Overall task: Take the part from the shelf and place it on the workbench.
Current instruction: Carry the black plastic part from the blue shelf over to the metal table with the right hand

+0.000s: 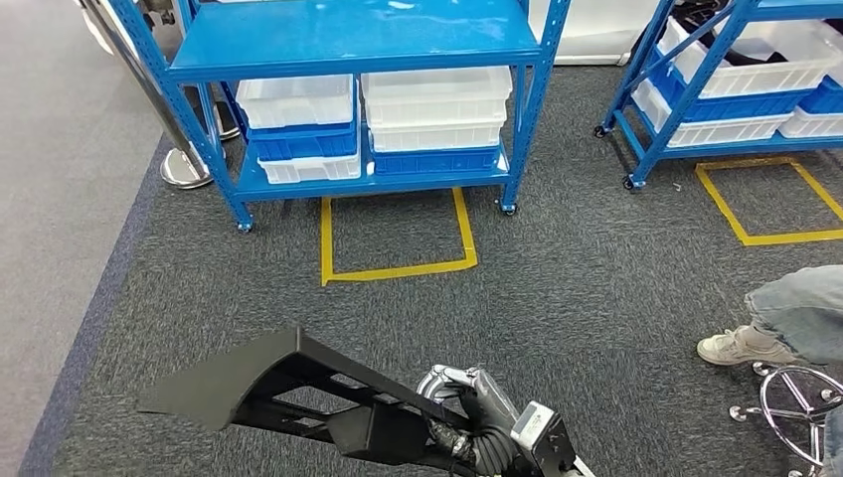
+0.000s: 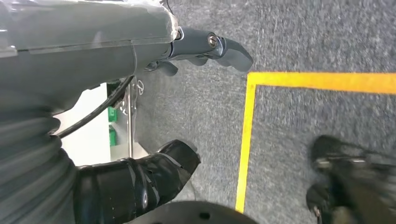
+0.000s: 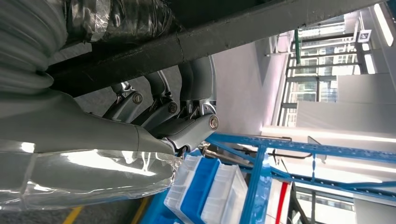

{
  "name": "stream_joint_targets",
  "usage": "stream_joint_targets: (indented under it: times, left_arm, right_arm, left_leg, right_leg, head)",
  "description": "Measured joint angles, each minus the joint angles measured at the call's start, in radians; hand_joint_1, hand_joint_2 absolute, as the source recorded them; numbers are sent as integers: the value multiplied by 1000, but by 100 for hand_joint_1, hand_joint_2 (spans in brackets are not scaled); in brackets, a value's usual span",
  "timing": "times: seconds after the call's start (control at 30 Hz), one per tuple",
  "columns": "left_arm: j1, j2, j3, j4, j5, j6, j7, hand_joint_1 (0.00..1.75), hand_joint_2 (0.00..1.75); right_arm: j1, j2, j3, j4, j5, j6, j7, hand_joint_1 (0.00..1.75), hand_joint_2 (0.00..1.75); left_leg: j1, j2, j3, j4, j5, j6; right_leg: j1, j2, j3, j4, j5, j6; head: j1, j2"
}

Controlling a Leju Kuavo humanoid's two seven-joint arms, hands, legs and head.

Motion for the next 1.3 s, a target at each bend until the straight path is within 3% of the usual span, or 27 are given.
stream_joint_targets:
  times: [0.07,0.13,0.2,0.27,0.3,0.4,0.43,0.47,0.5,0.57,0.63,0.73,0.8,0.83,0.9,0.93,0.97,1.0,1.03,1.1,1.13,1.2,1.27,1.3]
  left_arm:
    - [-1,1,0,0,-2,1,0,0,175]
    - [-2,2,0,0,-3,1,-1,0,175]
    - [-3,2,-1,0,-3,1,-1,0,175]
    - [-3,1,-3,0,-4,1,-1,0,175]
    - [-3,1,-4,0,-4,1,-2,0,175]
    - [-2,1,-5,0,-5,1,-2,0,175]
    - [-1,1,-5,0,-5,1,-2,0,175]
    - [-1,2,-5,0,-5,0,-2,0,175]
    - [0,1,-6,0,-5,0,-2,0,175]
    - [0,1,-7,0,-6,-1,-2,0,175]
    - [-1,1,-7,0,-6,-1,-2,0,175]
    - [-3,1,-9,0,-7,0,-2,0,175]
    - [-4,1,-10,0,-9,2,-2,0,175]
    - [-4,1,-12,0,-10,3,-2,0,175]
    - [-3,0,-16,0,-13,4,-2,0,175]
    - [-2,0,-17,0,-14,4,-2,0,175]
    - [-2,-1,-19,0,-14,4,-2,0,175]
    - [-1,-1,-20,0,-14,4,-2,0,175]
    - [-1,-1,-20,0,-14,4,-1,0,175]
    - [1,0,-21,0,-14,4,0,0,175]
    - [2,1,-21,0,-14,4,0,0,175]
    - [1,2,-22,0,-14,4,0,0,175]
    - [-3,1,-23,0,-14,3,0,0,175]
    - [-3,0,-23,0,-14,3,0,0,175]
  right_arm:
    - [2,0,0,-1,2,-1,-3,175,175]
    - [3,0,-1,-4,3,-2,-5,175,175]
    - [3,0,-3,-8,6,-2,-8,175,175]
    - [4,0,-5,-11,10,-2,-9,175,175]
    - [5,0,-6,-13,12,-2,-9,175,175]
    - [8,0,-9,-15,15,-2,-11,175,175]
    - [10,0,-10,-15,16,-2,-11,175,175]
    - [12,0,-10,-15,17,-2,-11,175,175]
    - [14,0,-11,-15,17,-2,-11,175,175]
    - [15,0,-12,-17,17,-2,-11,175,175]
    - [15,0,-14,-20,17,-2,-12,175,175]
    - [19,0,-15,-23,17,-2,-12,175,175]
    - [23,-1,-16,-28,16,0,-14,175,175]
    - [25,-1,-16,-31,14,2,-16,175,175]
    - [33,-1,-17,-34,12,7,-21,175,175]
    - [37,-1,-17,-34,11,11,-24,175,175]
    - [41,-2,-18,-34,11,13,-25,175,175]
    - [44,-2,-19,-34,11,15,-25,175,175]
    - [46,-2,-20,-34,11,17,-26,175,175]
    - [47,-2,-22,-35,11,18,-28,175,175]
    - [48,-2,-23,-36,10,19,-29,175,175]
    - [50,-2,-24,-38,10,21,-30,175,175]
    - [53,-2,-26,-41,10,25,-31,175,175]
    - [55,-2,-27,-42,11,28,-32,175,175]
  left_leg:
    - [0,0,93,-102,38,4]
    - [-3,0,188,-239,22,11]
    - [-7,0,218,-297,1,21]
    - [-3,1,214,-305,6,35]
    - [-1,3,213,-307,11,43]
    - [0,9,202,-308,24,55]
    - [-1,9,197,-307,26,55]
    - [-1,10,193,-305,29,55]
    - [-1,9,192,-304,30,53]
    - [0,9,192,-302,30,49]
    - [-2,8,190,-299,30,40]
    - [-3,9,185,-299,31,20]
    - [0,9,176,-277,11,12]
    - [0,8,159,-238,-15,10]
    - [1,7,100,-109,-82,8]
    - [1,7,70,-46,-105,8]
    - [1,7,52,-10,-110,8]
    - [1,6,52,-12,-95,9]
    - [1,3,71,-53,-62,12]
    - [1,-24,130,-185,4,20]
    - [1,-39,151,-235,20,24]
    - [-2,-51,164,-273,24,28]
    - [0,-36,166,-281,31,36]
    - [2,-27,167,-286,35,42]
  right_leg:
    - [0,-1,-22,11,11,5]
    - [2,-2,-37,26,17,13]
    - [4,-4,-45,35,24,23]
    - [4,-1,-52,44,22,35]
    - [2,1,-61,67,4,41]
    - [-10,8,-131,237,-99,57]
    - [-13,8,-150,290,-120,61]
    - [-17,8,-155,315,-123,64]
    - [-21,8,-140,299,-107,65]
    - [-25,8,-66,173,-49,64]
    - [-21,8,-7,59,-18,58]
    - [-15,11,1,31,-15,43]
    - [-17,12,2,24,-10,28]
    - [-18,13,2,20,-8,21]
    - [-16,15,-1,20,-6,13]
    - [-13,19,-3,22,-6,12]
    - [-11,24,-5,24,-6,11]
    - [-10,31,-7,27,-6,11]
    - [-9,39,-8,31,-6,11]
    - [-7,56,-12,39,-7,13]
    - [-7,64,-16,43,-7,17]
    - [-9,79,-26,46,-3,27]
    - [-11,87,-30,46,1,40]
    - [-10,77,-36,59,-9,44]
  head:
    - [0,0]
    - [0,0]
    - [1,0]
    - [1,0]
    - [1,0]
    - [1,0]
    - [1,0]
    - [1,0]
    - [1,0]
    - [1,0]
    - [1,0]
    - [1,0]
    - [1,0]
    - [1,0]
    - [0,0]
    - [0,0]
    - [0,0]
    - [0,0]
    - [0,0]
    - [0,0]
    - [0,0]
    - [0,0]
    - [0,0]
    - [1,0]
